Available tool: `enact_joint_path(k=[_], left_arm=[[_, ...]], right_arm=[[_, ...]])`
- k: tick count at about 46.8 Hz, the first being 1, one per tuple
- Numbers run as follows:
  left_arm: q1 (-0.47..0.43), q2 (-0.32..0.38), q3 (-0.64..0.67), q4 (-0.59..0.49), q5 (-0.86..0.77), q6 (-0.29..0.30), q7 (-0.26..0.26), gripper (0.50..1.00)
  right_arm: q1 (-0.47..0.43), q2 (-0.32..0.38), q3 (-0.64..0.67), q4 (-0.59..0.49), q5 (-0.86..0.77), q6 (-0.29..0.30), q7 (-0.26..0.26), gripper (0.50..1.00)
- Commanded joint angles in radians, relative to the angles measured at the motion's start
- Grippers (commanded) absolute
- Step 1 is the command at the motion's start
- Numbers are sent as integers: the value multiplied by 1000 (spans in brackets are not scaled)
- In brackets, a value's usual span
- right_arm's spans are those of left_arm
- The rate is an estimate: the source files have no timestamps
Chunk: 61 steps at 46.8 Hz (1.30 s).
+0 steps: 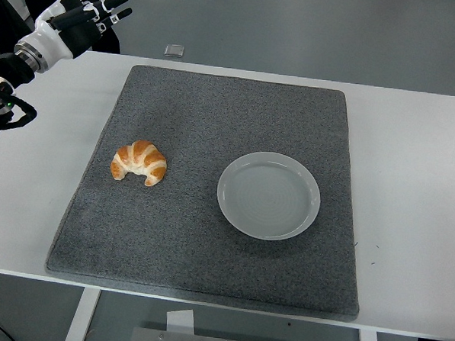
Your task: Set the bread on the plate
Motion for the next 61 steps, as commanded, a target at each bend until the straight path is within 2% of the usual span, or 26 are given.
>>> enact_joint_path(k=[1, 27, 32, 35, 43, 47, 58, 61], left_arm=[[0, 0, 0, 0, -4, 6, 0, 994], [5, 3, 8, -12, 11, 8, 0, 990], [15, 20, 20, -96, 46, 6, -2, 984], [15, 67, 32, -173, 129, 9, -2, 984], [19, 201, 34, -395, 497, 58, -21, 984], [26, 265, 41, -478, 646, 63, -21, 988], [28, 379, 45, -598, 730, 60, -21, 988], [29, 405, 51, -639, 807, 58, -20, 988]], right_arm=[[0, 0, 0, 0, 0, 0, 0, 952], [0, 0, 0, 0, 0, 0, 0, 952], [0, 0, 0, 0, 0, 0, 0, 952], [0, 0, 0, 0, 0, 0, 0, 952], [0, 0, 0, 0, 0, 0, 0, 952], [0, 0, 0, 0, 0, 0, 0, 952], [0, 0, 0, 0, 0, 0, 0, 952], [0, 0, 0, 0, 0, 0, 0, 952]])
